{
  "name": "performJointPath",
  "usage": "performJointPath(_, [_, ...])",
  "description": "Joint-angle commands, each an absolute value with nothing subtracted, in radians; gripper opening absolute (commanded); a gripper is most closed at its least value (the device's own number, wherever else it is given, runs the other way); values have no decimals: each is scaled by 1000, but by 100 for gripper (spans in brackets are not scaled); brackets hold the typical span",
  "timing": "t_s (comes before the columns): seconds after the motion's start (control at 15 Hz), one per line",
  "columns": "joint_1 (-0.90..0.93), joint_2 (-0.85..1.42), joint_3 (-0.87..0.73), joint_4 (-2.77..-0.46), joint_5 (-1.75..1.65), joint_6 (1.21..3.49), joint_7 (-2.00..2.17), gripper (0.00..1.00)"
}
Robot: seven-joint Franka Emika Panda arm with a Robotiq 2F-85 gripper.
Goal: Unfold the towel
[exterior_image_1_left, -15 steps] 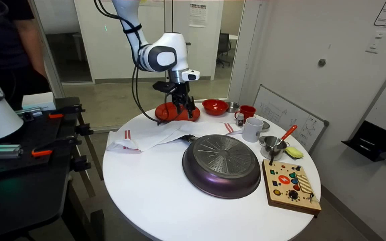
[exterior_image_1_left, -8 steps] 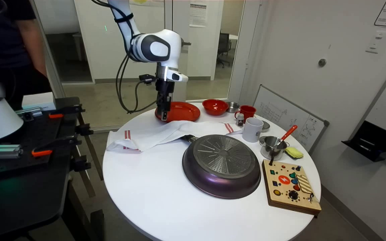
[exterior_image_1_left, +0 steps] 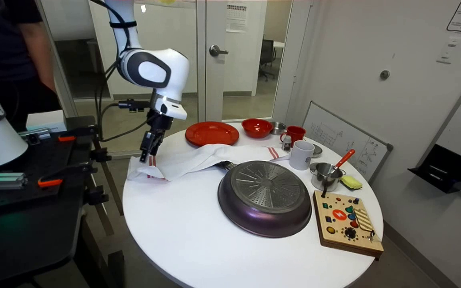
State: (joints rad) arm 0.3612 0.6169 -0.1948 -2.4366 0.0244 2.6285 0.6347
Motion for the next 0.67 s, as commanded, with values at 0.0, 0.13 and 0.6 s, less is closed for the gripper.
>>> performJointPath(0.0, [318, 563, -153, -2558, 117, 2729, 732, 100])
performJointPath(0.13, [290, 557, -127, -2575, 180, 2780, 761, 100])
performJointPath(0.6, [120, 569, 45, -2578, 328, 2944, 680, 100])
